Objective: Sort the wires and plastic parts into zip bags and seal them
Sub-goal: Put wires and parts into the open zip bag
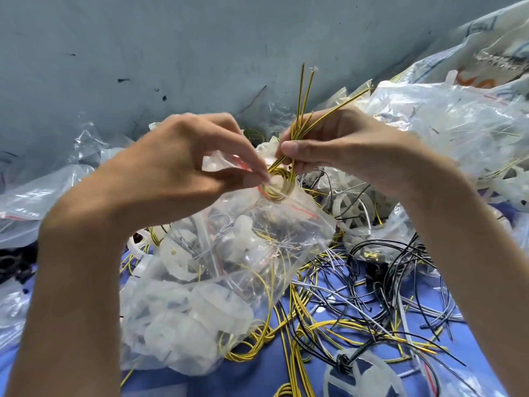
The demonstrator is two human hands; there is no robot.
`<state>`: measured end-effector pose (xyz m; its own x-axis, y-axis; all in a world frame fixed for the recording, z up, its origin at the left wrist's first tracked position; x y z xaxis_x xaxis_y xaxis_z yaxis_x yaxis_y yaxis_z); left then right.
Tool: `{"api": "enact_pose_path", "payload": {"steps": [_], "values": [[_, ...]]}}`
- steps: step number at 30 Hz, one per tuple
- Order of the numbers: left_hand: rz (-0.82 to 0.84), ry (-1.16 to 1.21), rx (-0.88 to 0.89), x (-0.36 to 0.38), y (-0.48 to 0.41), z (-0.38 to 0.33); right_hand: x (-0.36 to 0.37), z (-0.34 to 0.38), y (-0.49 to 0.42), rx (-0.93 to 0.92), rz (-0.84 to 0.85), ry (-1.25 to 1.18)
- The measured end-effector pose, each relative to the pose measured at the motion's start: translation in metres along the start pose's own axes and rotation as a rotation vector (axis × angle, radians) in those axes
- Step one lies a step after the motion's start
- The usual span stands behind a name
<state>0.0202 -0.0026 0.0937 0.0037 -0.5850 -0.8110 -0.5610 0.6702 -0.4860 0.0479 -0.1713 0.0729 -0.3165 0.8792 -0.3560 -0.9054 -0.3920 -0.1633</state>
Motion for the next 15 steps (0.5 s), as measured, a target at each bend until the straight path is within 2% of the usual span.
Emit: {"api": "enact_pose_path", "payload": {"steps": [4, 7, 10, 15], "values": [[-0.027, -0.069, 0.101, -0.001, -0.003, -0.007, -0.007, 0.001, 0.001, -0.016, -0.050, -0.017], [0.018, 0.025, 0.161, 0.002, -0.004, -0.014, -0.011, 0.005, 0.004, -0.058, -0.077, -0.048], [0.030, 0.150, 0.105, 0.003, -0.001, -0.014, -0.010, 0.011, 0.007, -0.110, -0.051, -0.084], [0.050, 0.007, -0.019, -0.005, 0.005, -0.005, -0.009, 0.017, 0.013, -0.156, -0.011, -0.127]]}}
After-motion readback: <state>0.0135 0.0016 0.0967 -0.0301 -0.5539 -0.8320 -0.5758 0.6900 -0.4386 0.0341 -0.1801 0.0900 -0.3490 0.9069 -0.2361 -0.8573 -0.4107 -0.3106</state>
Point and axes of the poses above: each hand's wrist, its own y-axis away from the middle knuckle, its own x-axis out of the palm, z = x × y, the point moved 4 cm from there along -y, towards the middle knuckle, and after that the axes turned 8 degrees about x, right-handed, at the moved point
